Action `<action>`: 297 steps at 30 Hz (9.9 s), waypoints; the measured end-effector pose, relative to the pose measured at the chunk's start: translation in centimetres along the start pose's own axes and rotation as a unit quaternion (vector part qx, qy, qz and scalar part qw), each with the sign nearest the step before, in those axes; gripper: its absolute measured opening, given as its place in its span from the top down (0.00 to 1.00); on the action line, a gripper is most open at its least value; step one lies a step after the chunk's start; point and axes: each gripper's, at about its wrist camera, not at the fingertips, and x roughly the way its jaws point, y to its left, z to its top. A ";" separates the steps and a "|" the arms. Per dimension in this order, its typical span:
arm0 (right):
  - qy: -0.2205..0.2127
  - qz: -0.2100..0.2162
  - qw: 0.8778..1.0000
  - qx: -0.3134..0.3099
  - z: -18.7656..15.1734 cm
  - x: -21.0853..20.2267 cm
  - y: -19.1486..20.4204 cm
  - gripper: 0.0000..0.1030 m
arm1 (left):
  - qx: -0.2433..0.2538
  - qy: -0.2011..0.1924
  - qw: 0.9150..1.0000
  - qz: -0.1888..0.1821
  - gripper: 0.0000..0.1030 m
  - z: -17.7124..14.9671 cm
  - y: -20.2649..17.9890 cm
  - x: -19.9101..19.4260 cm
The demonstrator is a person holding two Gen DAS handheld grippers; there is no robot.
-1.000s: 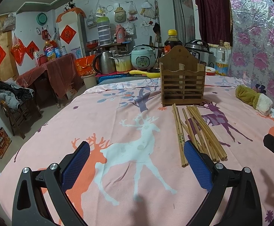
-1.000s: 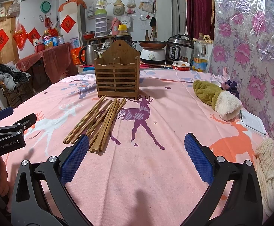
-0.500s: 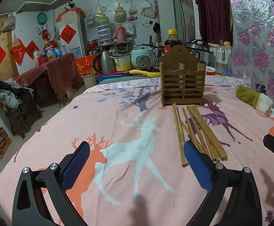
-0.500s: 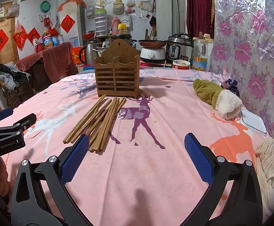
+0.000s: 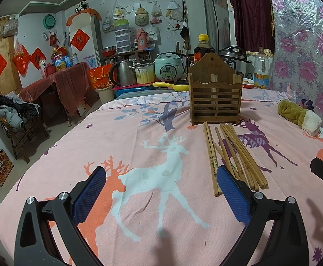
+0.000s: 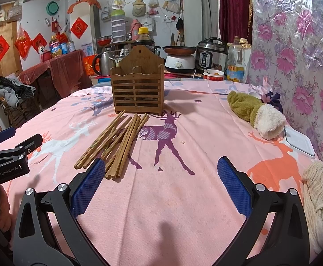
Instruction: Organize utensils
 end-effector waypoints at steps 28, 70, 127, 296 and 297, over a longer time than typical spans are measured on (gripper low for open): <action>0.016 0.006 1.000 0.016 -0.4 0.2 0.0 0.05 | -0.010 0.085 0.996 -0.026 0.05 0.0 0.3 3.1; 0.221 0.128 0.960 0.114 3.3 12.3 -3.3 0.41 | 0.047 0.235 0.965 -0.108 0.04 -1.1 0.8 10.3; 0.233 0.117 0.959 0.113 3.7 13.1 -4.2 0.27 | -0.031 0.267 0.945 -0.185 0.05 1.9 -1.4 12.7; 0.229 0.081 0.970 0.021 1.5 12.5 -1.1 0.94 | 0.049 0.201 0.975 -0.087 0.89 1.3 0.5 12.7; 0.230 0.083 0.969 0.024 1.5 12.5 -1.3 0.94 | 0.050 0.201 0.975 -0.086 0.88 1.2 0.5 12.7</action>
